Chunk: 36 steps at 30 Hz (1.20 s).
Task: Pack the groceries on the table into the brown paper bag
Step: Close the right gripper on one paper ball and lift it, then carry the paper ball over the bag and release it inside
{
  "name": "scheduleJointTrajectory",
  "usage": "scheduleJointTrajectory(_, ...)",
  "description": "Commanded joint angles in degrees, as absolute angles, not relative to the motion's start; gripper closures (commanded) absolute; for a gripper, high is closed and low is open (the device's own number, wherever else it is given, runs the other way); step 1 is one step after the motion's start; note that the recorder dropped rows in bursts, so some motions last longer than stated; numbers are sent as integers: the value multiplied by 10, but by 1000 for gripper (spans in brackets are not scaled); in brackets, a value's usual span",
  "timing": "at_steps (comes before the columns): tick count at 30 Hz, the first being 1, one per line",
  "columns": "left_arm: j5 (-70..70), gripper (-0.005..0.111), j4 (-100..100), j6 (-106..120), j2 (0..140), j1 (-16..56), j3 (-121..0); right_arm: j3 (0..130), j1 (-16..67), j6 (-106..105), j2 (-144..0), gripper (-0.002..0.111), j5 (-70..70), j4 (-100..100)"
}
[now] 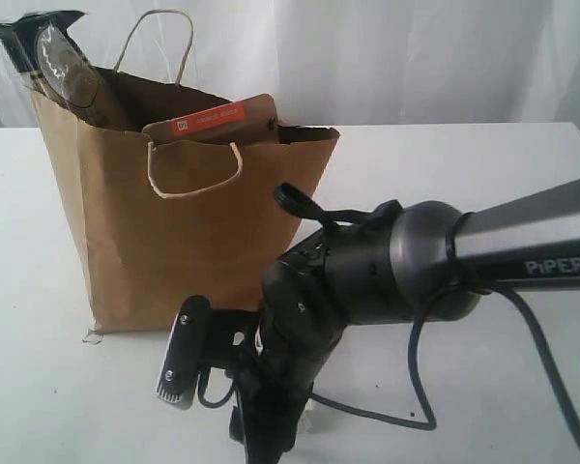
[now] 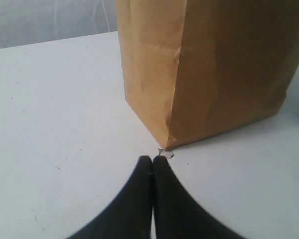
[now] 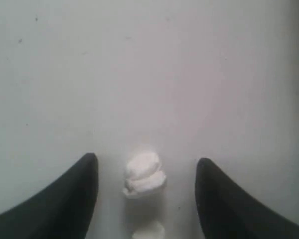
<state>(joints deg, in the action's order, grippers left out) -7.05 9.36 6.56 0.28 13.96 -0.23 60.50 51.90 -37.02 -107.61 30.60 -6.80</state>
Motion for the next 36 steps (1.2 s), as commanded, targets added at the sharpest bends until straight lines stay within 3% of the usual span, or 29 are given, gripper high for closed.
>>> scheduleJointTrajectory(1,-72,107,97,62,0,137,0,608,520,-375,-1098,54,303,-63)
scheduleJointTrajectory(5,-72,107,97,62,0,137,0,608,520,-375,-1106,58,304,-64)
scheduleJointTrajectory(7,-72,107,97,62,0,137,0,608,520,-375,-1106,70,306,-64)
scheduleJointTrajectory(11,-72,107,97,62,0,137,0,608,520,-372,-1104,106,332,-70)
scheduleJointTrajectory(12,-72,107,97,62,0,137,0,608,520,-365,-1101,108,339,-73)
scheduleJointTrajectory(20,-72,107,97,62,0,137,0,608,520,-299,-1038,108,331,-74)
scheduleJointTrajectory(26,-72,107,97,62,0,137,0,606,522,-216,-905,108,331,-79)
scheduleJointTrajectory(36,-72,107,97,62,0,137,0,611,526,-189,-743,108,202,-80)
